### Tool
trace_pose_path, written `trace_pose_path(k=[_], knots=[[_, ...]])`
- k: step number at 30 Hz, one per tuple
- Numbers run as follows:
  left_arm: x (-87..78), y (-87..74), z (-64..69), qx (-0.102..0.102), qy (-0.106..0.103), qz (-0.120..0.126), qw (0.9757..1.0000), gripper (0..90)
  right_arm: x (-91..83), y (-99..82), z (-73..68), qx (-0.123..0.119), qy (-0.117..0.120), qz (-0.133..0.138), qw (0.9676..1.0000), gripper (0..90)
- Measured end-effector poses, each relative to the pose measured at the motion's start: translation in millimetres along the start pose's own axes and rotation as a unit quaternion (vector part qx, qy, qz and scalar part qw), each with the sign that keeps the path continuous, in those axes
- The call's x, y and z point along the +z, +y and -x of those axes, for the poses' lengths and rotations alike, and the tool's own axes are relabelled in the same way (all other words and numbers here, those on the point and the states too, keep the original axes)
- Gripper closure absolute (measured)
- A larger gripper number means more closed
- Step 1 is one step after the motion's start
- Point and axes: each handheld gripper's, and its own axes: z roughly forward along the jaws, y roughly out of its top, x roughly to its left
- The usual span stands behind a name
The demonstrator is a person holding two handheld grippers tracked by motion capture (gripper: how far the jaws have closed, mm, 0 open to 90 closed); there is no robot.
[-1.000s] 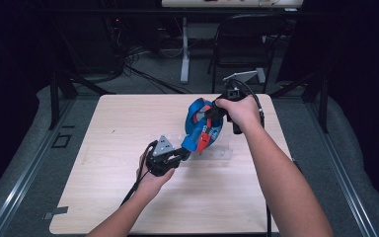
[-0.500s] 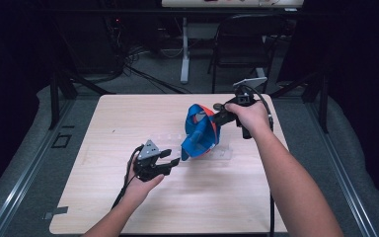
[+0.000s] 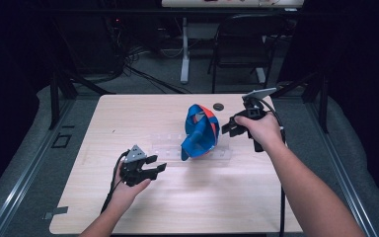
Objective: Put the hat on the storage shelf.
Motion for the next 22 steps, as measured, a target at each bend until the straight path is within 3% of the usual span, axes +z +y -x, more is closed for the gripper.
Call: trace_pose_path(k=[6,10,13,14,16,18,22], knots=[[-5.3,-12.9,-4.1,-0.011,0.003,0.000,0.9999,48.4,3.9,-25.1,23.5,-0.004,-0.024,0.013,0.9996,56.2],[-2.7,-20.7,-6.9,-0.008,0.005,-0.010,0.9999,48.2,11.2,-47.2,39.7,-0.025,-0.038,0.031,0.9985,54.0],[-1.5,-23.7,-10.6,-0.008,0.008,-0.015,0.9998,48.3,23.9,-66.0,52.9,-0.013,-0.039,0.031,0.9987,54.2],[-1.3,-24.5,-11.6,-0.008,0.009,-0.016,0.9998,48.3,25.9,-71.5,58.8,-0.026,-0.047,0.014,0.9985,54.2],[-1.1,-26.1,-13.3,-0.009,0.012,-0.017,0.9997,48.2,34.7,-84.8,66.5,-0.029,-0.055,0.021,0.9978,52.5],[-1.3,-26.6,-14.8,-0.012,0.015,-0.019,0.9996,48.2,39.8,-96.8,75.3,-0.048,-0.061,0.017,0.9968,51.8],[-1.3,-25.4,-16.5,-0.023,0.010,-0.009,0.9996,48.3,45.0,-120.1,90.1,-0.070,-0.048,0.036,0.9957,49.3]])
